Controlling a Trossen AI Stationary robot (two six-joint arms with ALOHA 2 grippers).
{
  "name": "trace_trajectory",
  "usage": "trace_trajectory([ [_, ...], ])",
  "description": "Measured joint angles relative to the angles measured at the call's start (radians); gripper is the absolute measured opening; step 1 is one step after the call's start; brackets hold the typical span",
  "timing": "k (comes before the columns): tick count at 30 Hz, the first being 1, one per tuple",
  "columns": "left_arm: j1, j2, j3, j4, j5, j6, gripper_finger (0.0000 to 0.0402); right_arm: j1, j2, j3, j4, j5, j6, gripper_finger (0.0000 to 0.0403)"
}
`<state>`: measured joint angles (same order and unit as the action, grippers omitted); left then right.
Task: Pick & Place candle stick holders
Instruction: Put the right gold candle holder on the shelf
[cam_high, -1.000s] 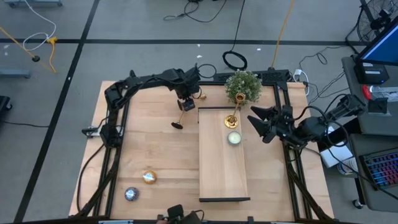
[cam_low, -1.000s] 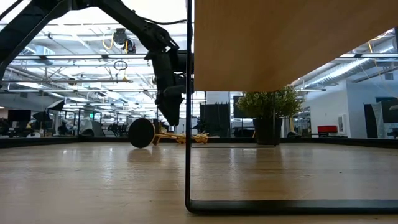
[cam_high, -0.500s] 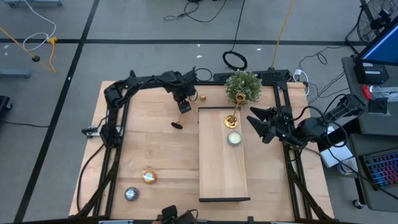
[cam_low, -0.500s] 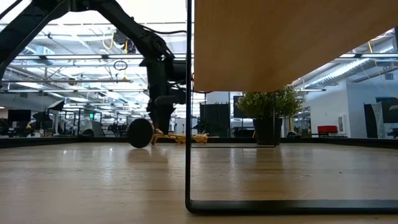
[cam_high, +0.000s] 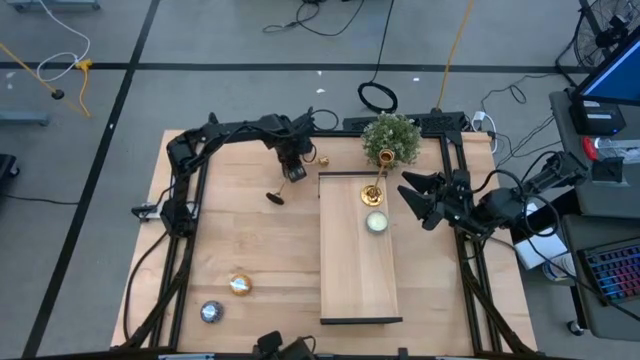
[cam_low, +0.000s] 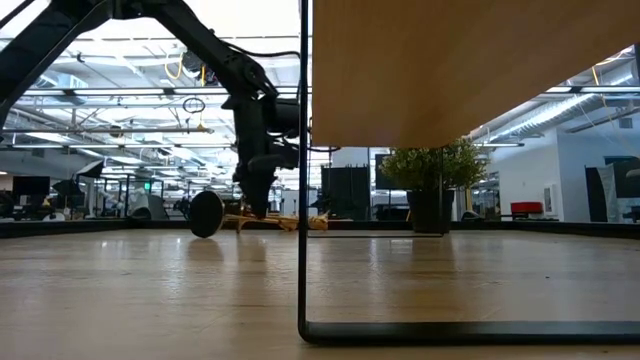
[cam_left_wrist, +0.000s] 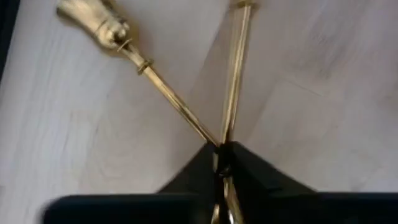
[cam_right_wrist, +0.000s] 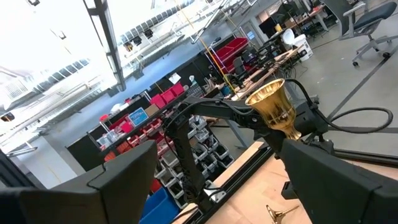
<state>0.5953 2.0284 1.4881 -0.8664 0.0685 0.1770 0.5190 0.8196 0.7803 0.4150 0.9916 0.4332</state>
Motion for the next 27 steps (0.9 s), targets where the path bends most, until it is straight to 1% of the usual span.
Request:
trace_trajectory([
  [1, 0.000, -0.004, 0.000, -0.003, 0.011, 0.003, 0.0025, 0.000, 0.000, 0.000, 0.000, 0.000, 0.000, 0.0343],
  [2, 0.000, -0.008, 0.000, -0.005, 0.017, -0.001, 0.0016, 0.000, 0.000, 0.000, 0.000, 0.000, 0.000, 0.0343],
  [5, 0.000, -0.018, 0.000, -0.007, 0.027, -0.023, 0.0017, 0.000, 0.003, 0.000, 0.001, 0.000, 0.000, 0.0343],
  [8, 0.003, -0.051, 0.000, -0.010, 0.027, -0.032, 0.0004, 0.000, 0.011, 0.000, 0.003, 0.000, 0.000, 0.0343],
  [15, 0.027, -0.145, 0.000, 0.005, 0.045, -0.094, 0.0001, 0.000, 0.026, 0.000, 0.011, 0.001, -0.001, 0.0343],
  [17, 0.039, -0.169, 0.000, 0.007, 0.064, -0.101, 0.0001, 0.000, 0.027, 0.000, 0.015, 0.001, -0.001, 0.0343],
  [19, 0.048, -0.180, 0.000, 0.019, 0.087, -0.099, 0.0003, 0.000, 0.027, 0.000, 0.015, 0.000, 0.000, 0.0343],
  [24, 0.054, -0.184, 0.000, 0.060, 0.080, -0.081, 0.0004, 0.000, 0.029, 0.000, 0.015, -0.001, 0.000, 0.0343],
  [27, 0.050, -0.184, -0.003, 0.127, 0.087, -0.080, 0.0005, 0.000, 0.033, 0.000, 0.015, -0.001, 0.000, 0.0343],
])
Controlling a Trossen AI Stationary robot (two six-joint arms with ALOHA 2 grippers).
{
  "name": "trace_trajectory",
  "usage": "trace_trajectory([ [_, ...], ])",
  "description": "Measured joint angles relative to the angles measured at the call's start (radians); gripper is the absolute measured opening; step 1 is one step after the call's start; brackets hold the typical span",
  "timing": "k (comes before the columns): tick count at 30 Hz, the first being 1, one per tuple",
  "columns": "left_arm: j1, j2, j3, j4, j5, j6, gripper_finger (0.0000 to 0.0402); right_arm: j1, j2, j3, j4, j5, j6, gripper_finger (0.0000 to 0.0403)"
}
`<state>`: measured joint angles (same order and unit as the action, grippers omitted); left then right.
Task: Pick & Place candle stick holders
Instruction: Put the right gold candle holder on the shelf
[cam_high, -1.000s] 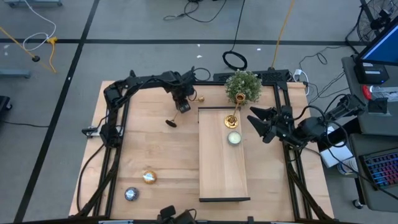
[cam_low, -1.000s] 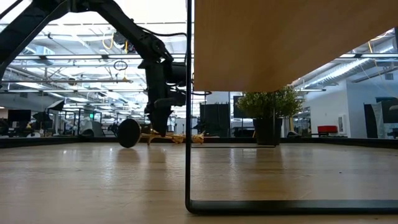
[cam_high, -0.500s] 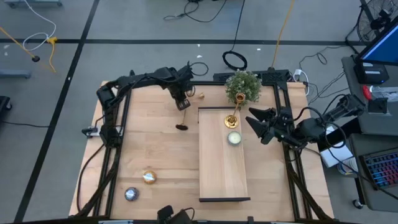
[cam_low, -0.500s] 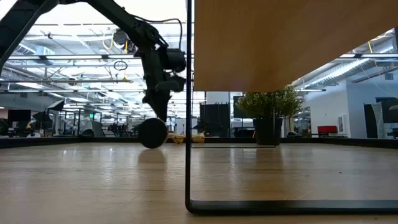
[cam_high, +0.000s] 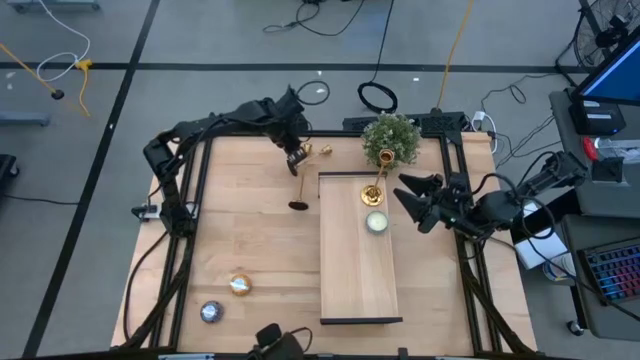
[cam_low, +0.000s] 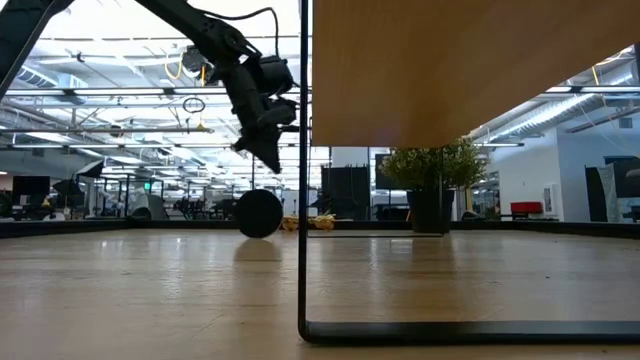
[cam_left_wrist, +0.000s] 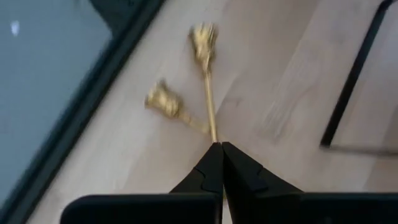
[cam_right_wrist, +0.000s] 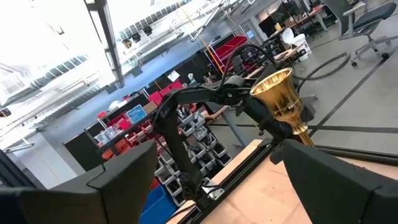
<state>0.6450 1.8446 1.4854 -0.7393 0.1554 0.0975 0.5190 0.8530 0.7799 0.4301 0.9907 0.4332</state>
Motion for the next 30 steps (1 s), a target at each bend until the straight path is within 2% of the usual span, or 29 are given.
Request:
trace_trajectory([
  [3, -0.006, 0.000, -0.005, 0.042, 0.028, -0.002, 0.0018, 0.000, 0.001, 0.000, 0.001, 0.000, 0.008, 0.0343],
  [5, -0.007, 0.009, -0.005, 0.050, 0.047, -0.002, 0.0041, 0.000, 0.002, 0.000, 0.001, 0.000, 0.008, 0.0343],
  [11, -0.001, 0.096, -0.006, -0.012, 0.161, -0.030, 0.0146, 0.000, 0.002, 0.000, 0.001, 0.000, 0.019, 0.0343],
  [15, -0.022, 0.130, -0.007, 0.004, 0.126, -0.003, 0.0190, 0.000, 0.003, 0.000, 0.005, 0.000, 0.026, 0.0343],
  [17, -0.036, 0.130, -0.006, 0.056, 0.079, -0.002, 0.0196, 0.000, 0.004, 0.000, 0.007, 0.000, 0.030, 0.0343],
  [22, -0.058, 0.130, -0.006, 0.140, 0.056, -0.002, 0.0179, 0.000, 0.004, 0.000, 0.007, 0.001, 0.038, 0.0343],
  [26, -0.068, 0.146, -0.005, 0.158, -0.004, 0.006, 0.0157, 0.000, 0.004, 0.000, 0.007, 0.001, 0.045, 0.0343],
  [30, -0.065, 0.178, -0.005, 0.154, -0.001, 0.009, 0.0143, 0.000, 0.004, 0.000, 0.007, 0.001, 0.053, 0.0343],
])
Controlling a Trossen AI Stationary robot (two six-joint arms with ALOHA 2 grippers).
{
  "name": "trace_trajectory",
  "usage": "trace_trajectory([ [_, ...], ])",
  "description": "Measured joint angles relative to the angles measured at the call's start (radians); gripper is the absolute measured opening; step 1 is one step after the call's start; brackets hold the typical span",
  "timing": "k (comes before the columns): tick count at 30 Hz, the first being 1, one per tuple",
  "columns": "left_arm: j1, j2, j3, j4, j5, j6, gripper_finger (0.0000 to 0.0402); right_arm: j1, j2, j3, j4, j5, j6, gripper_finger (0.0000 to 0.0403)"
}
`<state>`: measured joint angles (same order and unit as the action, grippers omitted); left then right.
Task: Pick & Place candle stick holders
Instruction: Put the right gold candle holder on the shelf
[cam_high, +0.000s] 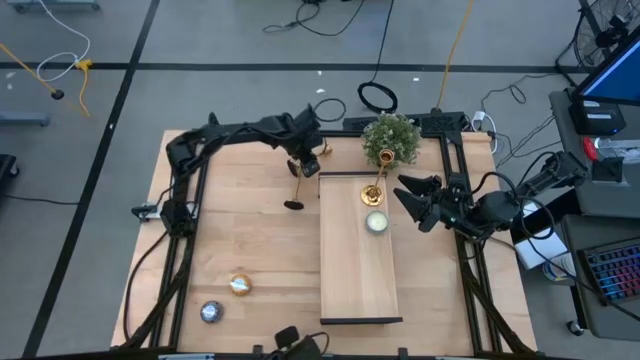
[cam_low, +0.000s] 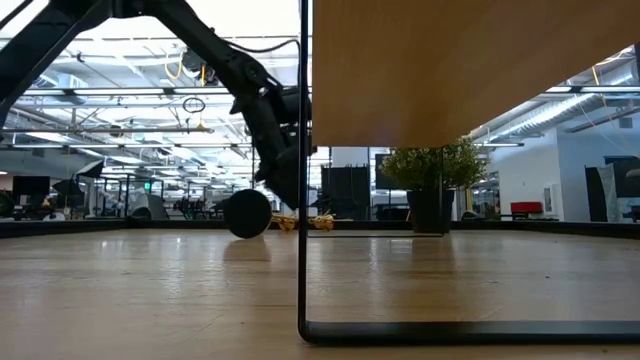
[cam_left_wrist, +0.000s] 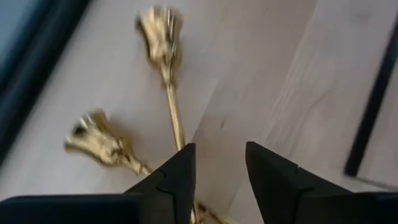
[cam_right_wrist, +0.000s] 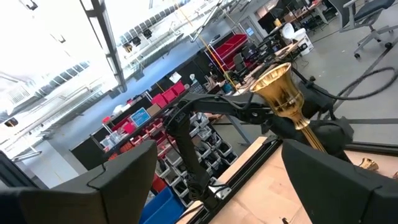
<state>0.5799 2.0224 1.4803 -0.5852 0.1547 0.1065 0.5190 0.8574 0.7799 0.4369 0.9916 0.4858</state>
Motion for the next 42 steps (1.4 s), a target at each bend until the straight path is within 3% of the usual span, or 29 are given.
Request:
trace_trajectory([
  [13, -0.002, 0.036, 0.000, -0.040, -0.052, 0.020, 0.0135, 0.000, 0.002, 0.000, 0.000, 0.001, 0.008, 0.0343],
  [22, -0.004, -0.011, 0.001, -0.061, -0.025, 0.038, 0.0043, 0.000, 0.002, 0.000, 0.000, 0.001, 0.007, 0.0343],
  [27, -0.003, -0.029, 0.048, -0.181, -0.030, 0.054, 0.0021, 0.000, 0.002, 0.000, 0.000, 0.001, 0.003, 0.0343],
  [33, -0.003, -0.030, 0.079, -0.232, -0.135, 0.061, 0.0067, 0.000, 0.002, 0.000, 0.000, 0.001, -0.002, 0.0343],
  [38, 0.004, -0.024, 0.081, -0.182, -0.136, 0.080, 0.0138, 0.000, 0.002, 0.000, 0.000, 0.002, -0.008, 0.0343],
  [42, 0.005, -0.003, 0.081, -0.146, -0.067, 0.138, 0.0173, 0.000, 0.002, 0.000, 0.000, 0.002, -0.010, 0.0343],
])
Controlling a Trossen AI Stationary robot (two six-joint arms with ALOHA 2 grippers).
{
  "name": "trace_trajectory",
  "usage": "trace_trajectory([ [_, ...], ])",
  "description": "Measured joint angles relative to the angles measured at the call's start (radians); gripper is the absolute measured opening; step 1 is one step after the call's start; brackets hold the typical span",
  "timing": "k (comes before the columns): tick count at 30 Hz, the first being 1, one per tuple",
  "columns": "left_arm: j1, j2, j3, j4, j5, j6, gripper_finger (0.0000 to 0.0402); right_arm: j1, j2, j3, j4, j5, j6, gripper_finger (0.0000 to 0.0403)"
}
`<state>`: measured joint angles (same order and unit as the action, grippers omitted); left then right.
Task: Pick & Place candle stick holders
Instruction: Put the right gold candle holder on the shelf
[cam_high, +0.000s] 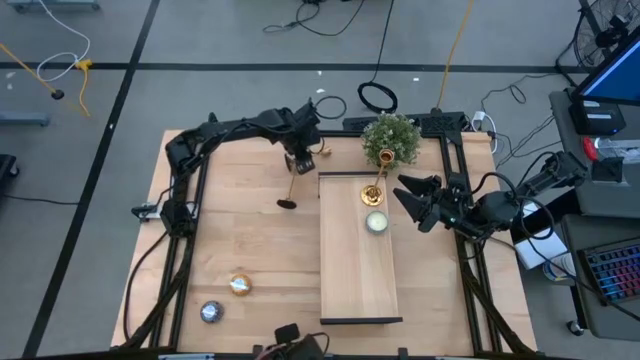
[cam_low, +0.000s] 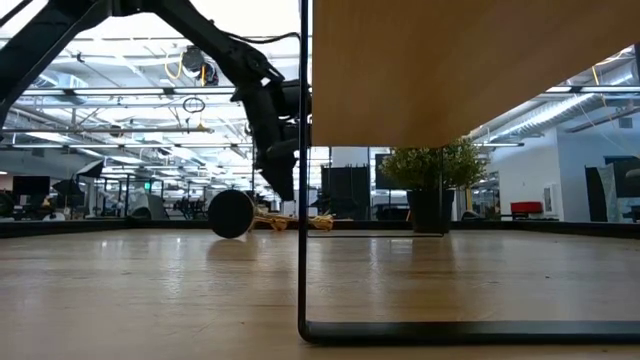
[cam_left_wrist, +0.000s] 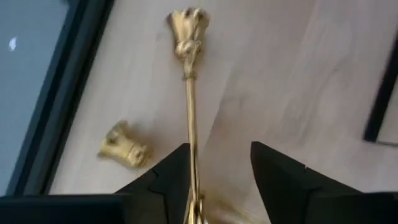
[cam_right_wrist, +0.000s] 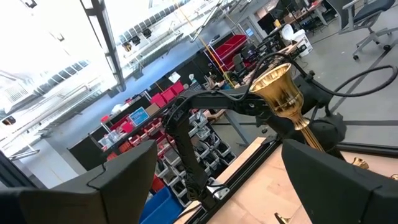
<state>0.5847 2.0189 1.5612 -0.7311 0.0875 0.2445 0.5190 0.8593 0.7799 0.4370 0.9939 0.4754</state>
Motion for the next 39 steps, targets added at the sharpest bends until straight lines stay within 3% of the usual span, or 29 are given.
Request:
trace_trajectory([
  [5, -0.001, 0.055, 0.000, 0.018, -0.012, 0.012, 0.0179, 0.000, 0.000, 0.000, 0.000, 0.000, 0.009, 0.0343],
  [16, 0.006, 0.123, 0.000, -0.024, -0.038, 0.024, 0.0144, 0.000, 0.000, 0.000, 0.000, -0.003, 0.029, 0.0343],
  [20, 0.000, 0.123, 0.000, -0.026, -0.044, 0.023, 0.0099, 0.000, 0.000, 0.000, 0.000, -0.003, 0.029, 0.0343],
  [24, -0.004, 0.122, 0.000, -0.047, -0.066, 0.000, 0.0020, 0.000, 0.000, 0.000, 0.000, -0.003, 0.028, 0.0343],
  [27, -0.003, 0.121, 0.000, -0.053, -0.060, -0.029, 0.0017, 0.000, 0.000, 0.000, 0.000, -0.003, 0.027, 0.0343],
  [39, 0.039, -0.124, -0.002, 0.067, -0.063, -0.176, 0.0012, 0.000, 0.004, 0.000, -0.003, -0.007, 0.028, 0.0343],
])
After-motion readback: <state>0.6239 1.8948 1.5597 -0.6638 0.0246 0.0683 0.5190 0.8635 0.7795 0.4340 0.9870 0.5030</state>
